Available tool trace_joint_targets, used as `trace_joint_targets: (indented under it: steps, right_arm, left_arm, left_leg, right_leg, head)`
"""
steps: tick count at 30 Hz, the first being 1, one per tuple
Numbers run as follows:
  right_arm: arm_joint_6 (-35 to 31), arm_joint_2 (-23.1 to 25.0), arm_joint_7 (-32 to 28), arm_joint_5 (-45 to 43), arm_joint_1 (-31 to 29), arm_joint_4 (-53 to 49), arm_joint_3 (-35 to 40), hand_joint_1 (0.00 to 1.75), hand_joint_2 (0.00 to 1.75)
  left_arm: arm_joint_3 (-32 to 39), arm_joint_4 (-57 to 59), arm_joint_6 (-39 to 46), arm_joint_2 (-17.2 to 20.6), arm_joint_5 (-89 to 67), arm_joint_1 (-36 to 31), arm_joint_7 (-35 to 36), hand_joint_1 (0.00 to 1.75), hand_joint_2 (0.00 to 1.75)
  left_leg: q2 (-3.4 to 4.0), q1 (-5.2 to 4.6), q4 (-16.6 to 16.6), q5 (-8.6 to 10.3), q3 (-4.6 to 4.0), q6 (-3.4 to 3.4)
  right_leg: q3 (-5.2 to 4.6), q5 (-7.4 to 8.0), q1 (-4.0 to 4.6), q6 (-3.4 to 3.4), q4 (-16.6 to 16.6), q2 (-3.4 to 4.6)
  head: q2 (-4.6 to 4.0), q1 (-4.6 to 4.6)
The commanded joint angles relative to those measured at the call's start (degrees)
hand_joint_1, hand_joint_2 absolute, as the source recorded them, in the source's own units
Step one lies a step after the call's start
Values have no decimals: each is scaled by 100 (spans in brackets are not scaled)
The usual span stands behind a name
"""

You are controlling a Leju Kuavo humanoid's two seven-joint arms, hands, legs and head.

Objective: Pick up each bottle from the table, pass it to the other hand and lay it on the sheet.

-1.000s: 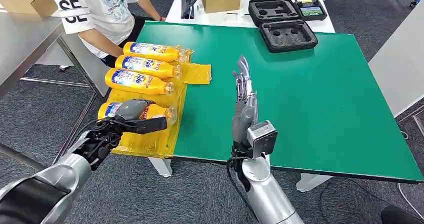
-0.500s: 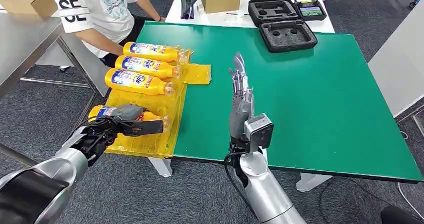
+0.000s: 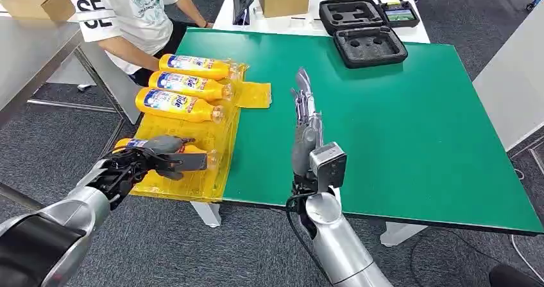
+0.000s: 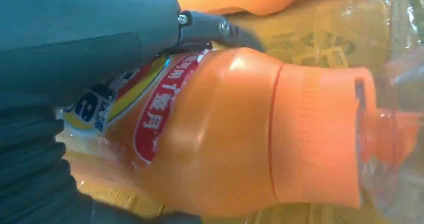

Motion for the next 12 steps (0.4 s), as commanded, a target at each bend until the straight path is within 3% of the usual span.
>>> trace_joint_targets:
  steps: [1,12]
  right_arm:
    - [2,-65,70,-13,-327,368,91,0,0]
    - [-26,-108,111,59,-257,330,101,0,0]
  left_arm:
    - [158,462,-316,21,233,268,-236,0,0]
    - [753,376,-534,26,928,321,-726,0,0]
  left_leg:
    - [21,0,-9,3,15,-4]
    - [23,1,-13,6,34,-5]
  right_leg:
    - [8,9,1,-6,-8,21]
    - [25,12,1,-8,-12,23]
  head:
    - [0,2]
    - [0,2]
